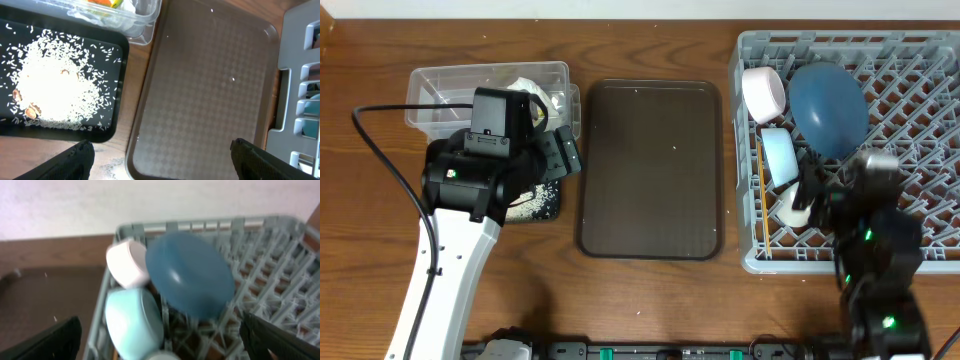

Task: Sort waste into correct bins and load items into the dishwasher rack

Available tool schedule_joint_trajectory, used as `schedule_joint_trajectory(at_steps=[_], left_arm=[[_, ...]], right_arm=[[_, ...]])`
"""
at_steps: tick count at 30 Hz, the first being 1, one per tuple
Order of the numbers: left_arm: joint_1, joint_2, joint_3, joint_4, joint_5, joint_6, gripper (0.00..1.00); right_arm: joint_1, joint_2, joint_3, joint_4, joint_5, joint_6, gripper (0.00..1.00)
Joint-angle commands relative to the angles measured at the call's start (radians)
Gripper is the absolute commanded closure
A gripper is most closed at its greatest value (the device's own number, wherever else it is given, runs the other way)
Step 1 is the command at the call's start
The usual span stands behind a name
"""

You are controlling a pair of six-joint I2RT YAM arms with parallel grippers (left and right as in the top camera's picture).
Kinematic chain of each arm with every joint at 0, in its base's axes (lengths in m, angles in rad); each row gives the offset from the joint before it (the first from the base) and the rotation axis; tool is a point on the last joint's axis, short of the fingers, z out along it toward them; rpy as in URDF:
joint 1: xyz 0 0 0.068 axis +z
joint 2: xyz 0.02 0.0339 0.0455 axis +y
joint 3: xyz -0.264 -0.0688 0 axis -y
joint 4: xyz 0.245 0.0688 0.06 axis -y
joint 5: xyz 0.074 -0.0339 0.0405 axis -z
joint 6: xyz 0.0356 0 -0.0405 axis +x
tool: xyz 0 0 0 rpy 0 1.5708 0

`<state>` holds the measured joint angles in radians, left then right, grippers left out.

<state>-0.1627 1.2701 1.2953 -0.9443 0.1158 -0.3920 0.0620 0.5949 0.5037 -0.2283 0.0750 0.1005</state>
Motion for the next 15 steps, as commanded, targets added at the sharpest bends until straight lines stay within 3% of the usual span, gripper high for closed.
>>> schedule_joint_trajectory(at_steps=[1, 7, 15], left_arm=[[0.005, 0.006, -0.002, -0.005, -0.013, 0.006, 0.10], [0.005, 0.006, -0.002, -0.005, -0.013, 0.006, 0.10], [0.005, 0.006, -0.002, -0.005, -0.013, 0.006, 0.10]], right_arm=[[-0.009, -0.142, -0.170, 0.050, -0.028, -0.012, 0.01], [-0.008, -0.365, -0.381, 0.123, -0.050, 0.000, 0.01], [-0.008, -0.494, -0.487, 0.139, -0.050, 0.000, 0.01]])
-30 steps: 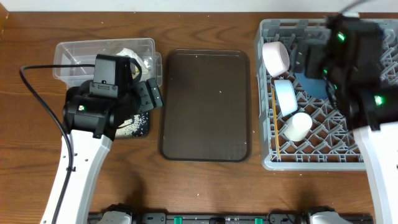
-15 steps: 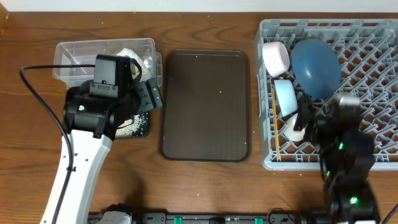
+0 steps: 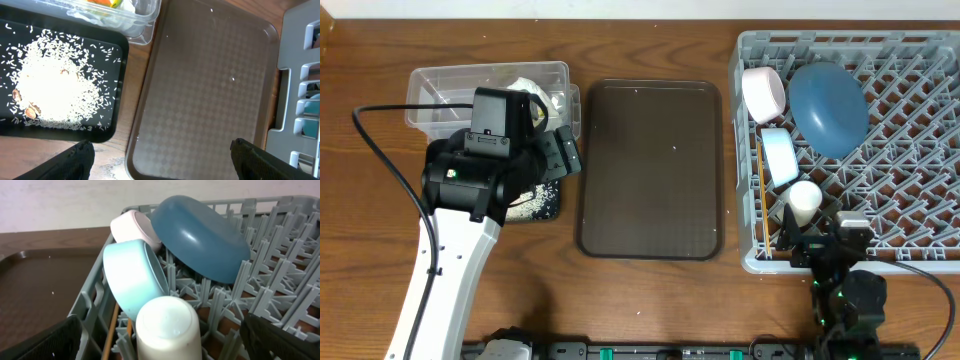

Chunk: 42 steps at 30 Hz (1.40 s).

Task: Sort waste into correct bins and load items into the dishwasher rack

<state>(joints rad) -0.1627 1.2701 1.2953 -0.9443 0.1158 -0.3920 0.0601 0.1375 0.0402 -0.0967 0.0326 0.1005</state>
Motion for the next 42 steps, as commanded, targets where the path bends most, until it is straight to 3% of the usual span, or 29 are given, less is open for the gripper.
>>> schedule_joint_trajectory(at_steps=[1, 8, 42], left_arm=[[0.005, 0.006, -0.002, -0.005, -0.013, 0.006, 0.10], [0.005, 0.006, -0.002, -0.005, -0.013, 0.006, 0.10], [0.005, 0.006, -0.002, -0.005, -0.013, 0.006, 0.10]], right_arm=[[-0.006, -0.045, -0.029, 0.010, -0.010, 0.000, 0.01], [0.014, -0.133, -0.035, 0.034, -0.025, 0.000, 0.01], [0.024, -0.133, -0.035, 0.025, -0.045, -0.001, 0.01]])
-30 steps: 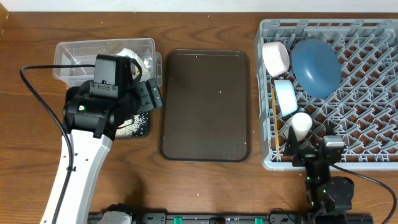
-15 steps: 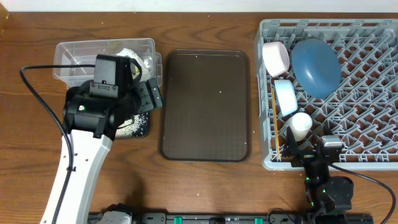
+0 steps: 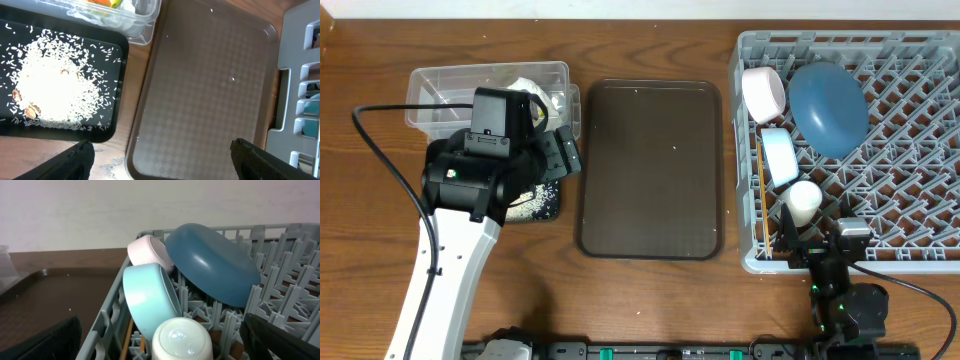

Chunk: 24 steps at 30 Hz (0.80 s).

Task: Sort waste into correct bins and load items into the dishwasher rack

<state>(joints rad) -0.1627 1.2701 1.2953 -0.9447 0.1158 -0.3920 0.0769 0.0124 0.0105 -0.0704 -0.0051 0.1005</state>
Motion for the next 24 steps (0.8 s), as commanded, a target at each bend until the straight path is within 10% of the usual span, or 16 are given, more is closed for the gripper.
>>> schedule_joint_trajectory(at_steps=[1, 13, 24], left_arm=[[0.005, 0.006, -0.002, -0.002, -0.025, 0.007, 0.10], [0.058, -0.257, -0.313, 0.442, -0.274, 0.054, 0.10], [0.234, -0.730, -0.799, 0.790, 0.017, 0.353, 0.10]], right_arm=[[0.008, -0.008, -0.005, -0.002, -0.007, -0.001, 0.01], [0.008, -0.008, -0.005, -0.001, -0.007, -0.001, 0.01], [0.008, -0.008, -0.005, -0.001, -0.007, -0.001, 0.01]])
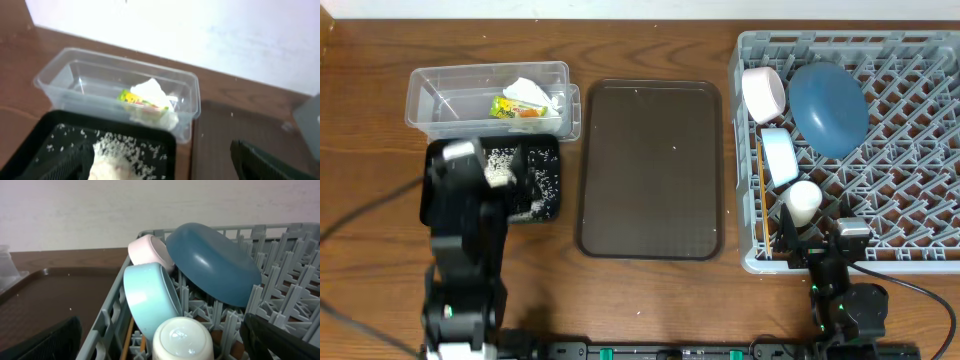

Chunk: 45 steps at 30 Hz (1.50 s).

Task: Sort waste into correct bins and load items into the dishwasher rack

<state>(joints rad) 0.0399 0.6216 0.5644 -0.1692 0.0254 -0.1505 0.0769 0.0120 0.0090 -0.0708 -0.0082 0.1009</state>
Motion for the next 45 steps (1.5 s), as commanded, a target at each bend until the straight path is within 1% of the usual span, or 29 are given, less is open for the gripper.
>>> schedule_joint_trajectory(at_steps=[1, 6, 11, 17, 29, 45], left_arm=[[0.042, -0.125, -0.103, 0.015, 0.127, 0.133, 0.10], [0.051, -0.294, -0.237, 0.016, 0.132, 0.140, 0.10], [0.051, -0.436, -0.372, 0.060, 0.132, 0.140, 0.10], [0.048, -0.543, -0.496, 0.089, 0.133, 0.139, 0.10], [0.019, -0.621, -0.555, 0.103, 0.120, 0.140, 0.10], [0.008, -0.618, -0.556, 0.104, 0.121, 0.139, 0.10]], right_arm=[[0.008, -0.007, -0.003, -0.001, -0.004, -0.001, 0.01], [0.008, -0.007, -0.003, -0.001, -0.004, -0.001, 0.01], [0.008, -0.007, -0.003, -0.001, -0.004, -0.001, 0.01], [0.008, -0.007, -0.003, -0.001, -0.004, -0.001, 0.01], [0.008, -0.007, -0.003, -0.001, -0.004, -0.001, 0.01], [0.008, -0.007, -0.003, -0.001, -0.004, -0.001, 0.01]])
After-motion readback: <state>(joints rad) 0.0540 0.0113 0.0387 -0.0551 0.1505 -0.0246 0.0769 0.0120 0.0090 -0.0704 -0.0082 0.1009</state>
